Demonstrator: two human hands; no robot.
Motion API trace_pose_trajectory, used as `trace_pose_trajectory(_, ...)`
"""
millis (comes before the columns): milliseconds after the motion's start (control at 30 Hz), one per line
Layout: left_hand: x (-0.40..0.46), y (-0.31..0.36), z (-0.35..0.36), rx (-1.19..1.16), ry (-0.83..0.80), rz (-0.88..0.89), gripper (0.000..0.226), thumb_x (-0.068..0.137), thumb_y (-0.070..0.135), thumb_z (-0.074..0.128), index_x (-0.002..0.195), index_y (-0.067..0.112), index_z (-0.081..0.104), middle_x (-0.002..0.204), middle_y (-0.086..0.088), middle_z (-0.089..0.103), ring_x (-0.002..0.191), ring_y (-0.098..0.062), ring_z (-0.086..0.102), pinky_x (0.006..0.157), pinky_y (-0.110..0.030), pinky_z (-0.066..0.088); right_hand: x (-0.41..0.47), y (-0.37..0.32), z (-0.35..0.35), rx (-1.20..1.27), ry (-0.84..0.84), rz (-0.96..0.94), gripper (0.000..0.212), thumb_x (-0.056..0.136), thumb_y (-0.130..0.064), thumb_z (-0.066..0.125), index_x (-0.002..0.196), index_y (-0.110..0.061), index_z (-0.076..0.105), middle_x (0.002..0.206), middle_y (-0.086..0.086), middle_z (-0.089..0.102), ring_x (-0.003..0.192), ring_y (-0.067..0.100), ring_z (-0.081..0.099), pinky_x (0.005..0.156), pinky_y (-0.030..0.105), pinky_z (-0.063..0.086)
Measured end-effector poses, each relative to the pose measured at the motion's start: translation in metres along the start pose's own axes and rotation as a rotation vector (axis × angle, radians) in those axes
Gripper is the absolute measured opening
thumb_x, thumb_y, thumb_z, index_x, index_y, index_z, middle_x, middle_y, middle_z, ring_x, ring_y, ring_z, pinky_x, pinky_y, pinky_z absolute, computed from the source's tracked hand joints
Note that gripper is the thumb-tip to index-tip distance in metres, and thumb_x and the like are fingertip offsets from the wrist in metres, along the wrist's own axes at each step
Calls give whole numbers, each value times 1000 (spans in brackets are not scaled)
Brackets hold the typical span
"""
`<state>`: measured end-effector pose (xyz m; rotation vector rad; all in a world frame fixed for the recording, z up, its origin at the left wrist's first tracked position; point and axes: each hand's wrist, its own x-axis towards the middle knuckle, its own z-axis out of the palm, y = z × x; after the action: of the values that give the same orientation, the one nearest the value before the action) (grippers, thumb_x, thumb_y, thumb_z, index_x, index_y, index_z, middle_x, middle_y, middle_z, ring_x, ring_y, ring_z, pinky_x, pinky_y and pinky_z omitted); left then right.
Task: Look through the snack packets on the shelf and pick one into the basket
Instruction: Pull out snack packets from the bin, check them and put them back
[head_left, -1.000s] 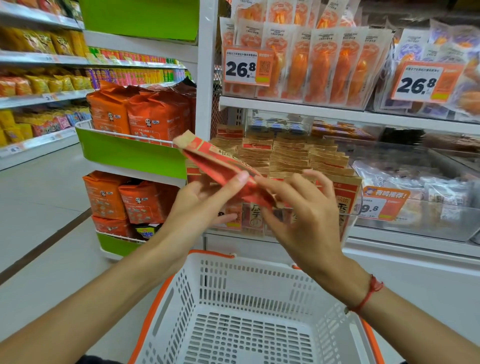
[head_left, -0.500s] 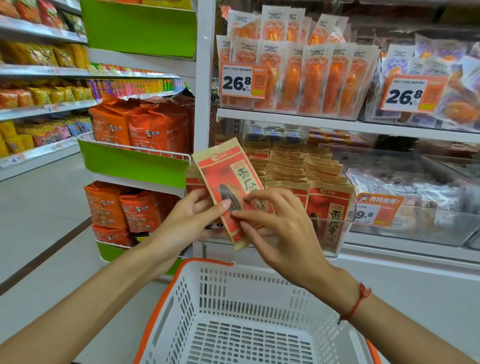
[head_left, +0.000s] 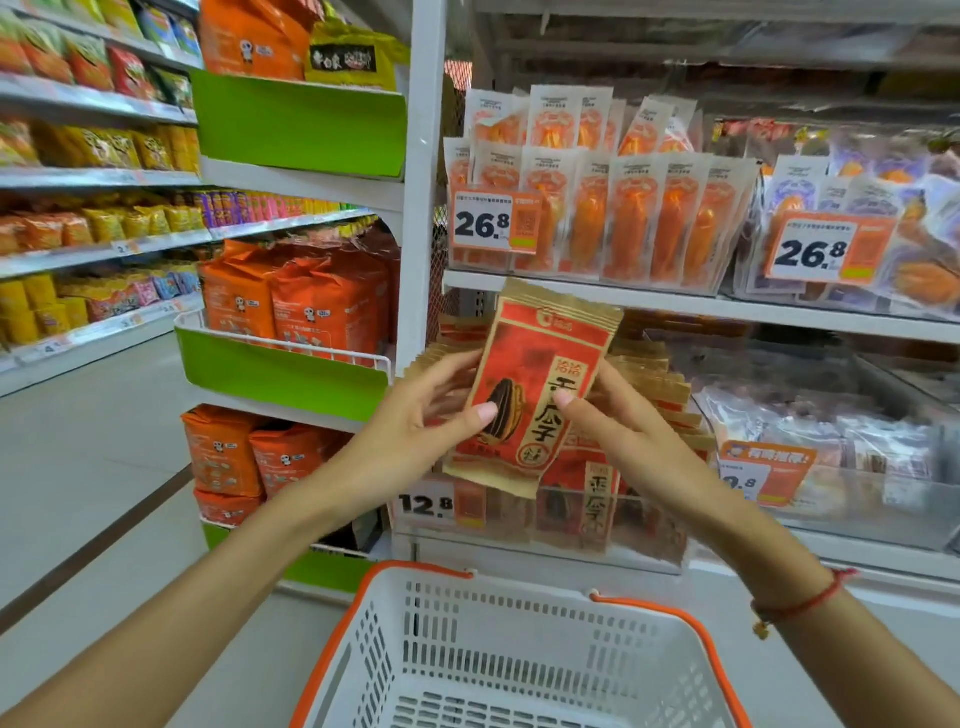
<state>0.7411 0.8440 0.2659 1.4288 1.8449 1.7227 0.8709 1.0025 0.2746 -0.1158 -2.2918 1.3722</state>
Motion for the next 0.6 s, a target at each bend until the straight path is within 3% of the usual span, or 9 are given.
trace_pose_trajectory(67,20,8,-6,19,-10,30,40,91,15,59,125,33,47,120,25,57,108,15,56,91,-7,45,16,-8,-12,-84,-67,-23,31,98,-29,50,128,-39,47,124,-17,61,112,0,59,96,31,50)
trace_pose_trajectory(133,41,12,-10,56,1,64,39,94,11,58,125,34,49,120,23,59,111,13,56,92,-7,43,37,-14,-24,-179,-24,-85,31,98,-25,53,127,-34,52,121,-14,64,110,3,61,98,36,50)
trace_pose_trajectory(233,73,4,-16,331,185,83,39,93,23,64,131,29,56,126,18,58,119,3,50,102,-21,38,67,-16,-37,-329,86,-173,30,97,-20,58,126,-24,60,114,-10,69,102,4,64,93,35,52)
trace_pose_trajectory(300,89,-5,-19,521,299,81,33,90,28,67,123,28,64,116,16,58,112,-5,50,93,-28,40,87,-11,-41,-410,141,-187,27,95,-17,61,120,-26,64,105,-9,72,91,4,66,86,33,54)
trace_pose_trajectory(400,106,-20,-23,536,298,29,28,90,31,66,118,29,66,109,12,67,107,-12,59,89,-33,46,114,6,-40,-491,153,-174,24,93,-16,65,115,-23,69,101,-5,73,90,11,68,86,38,55)
trace_pose_trajectory(533,122,-39,-30,522,309,-34,38,91,34,65,129,29,61,123,9,66,118,-12,58,99,-37,46,144,31,-42,-533,131,-130,20,90,-22,68,110,-23,71,96,-3,74,88,13,69,83,44,55)
trace_pose_trajectory(600,127,-47,-32,494,309,-9,31,91,35,65,122,33,62,112,15,69,110,-9,61,97,-39,48,155,40,-43,-561,99,-99,21,90,-27,68,111,-25,71,96,-2,74,87,13,68,82,43,56)
